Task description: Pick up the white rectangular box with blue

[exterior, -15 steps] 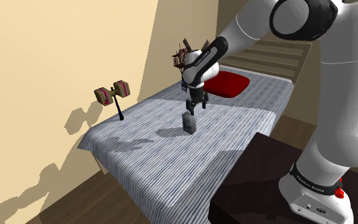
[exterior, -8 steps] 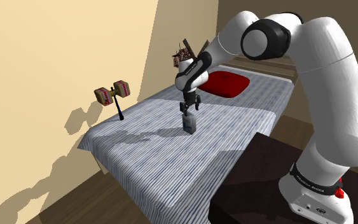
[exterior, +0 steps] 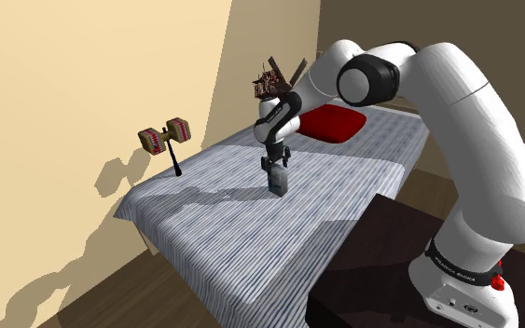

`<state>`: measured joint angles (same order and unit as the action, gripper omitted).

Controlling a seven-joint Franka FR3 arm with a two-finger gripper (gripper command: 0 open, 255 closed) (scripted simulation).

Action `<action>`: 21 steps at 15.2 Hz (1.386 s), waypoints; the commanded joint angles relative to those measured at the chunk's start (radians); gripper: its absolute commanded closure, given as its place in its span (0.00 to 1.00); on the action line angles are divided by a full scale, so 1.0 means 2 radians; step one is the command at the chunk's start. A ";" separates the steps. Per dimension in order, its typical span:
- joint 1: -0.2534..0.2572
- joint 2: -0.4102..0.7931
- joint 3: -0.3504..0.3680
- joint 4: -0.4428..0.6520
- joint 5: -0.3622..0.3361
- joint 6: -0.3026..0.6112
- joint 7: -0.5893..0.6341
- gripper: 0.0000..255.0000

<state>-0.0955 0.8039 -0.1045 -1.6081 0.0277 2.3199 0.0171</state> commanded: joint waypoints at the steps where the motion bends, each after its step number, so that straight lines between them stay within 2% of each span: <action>1: -0.001 0.010 0.001 0.002 0.001 0.008 -0.001 0.00; 3: -0.001 0.013 0.001 0.003 0.001 0.010 -0.001 0.00; 4: -0.001 0.012 0.001 0.002 0.001 0.011 -0.001 1.00; 13: -0.001 0.013 0.001 0.003 0.001 0.010 -0.001 1.00; 21: 0.001 -0.028 -0.002 -0.008 -0.002 -0.019 -0.001 1.00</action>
<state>-0.0938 0.7562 -0.1079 -1.6248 0.0247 2.2890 0.0155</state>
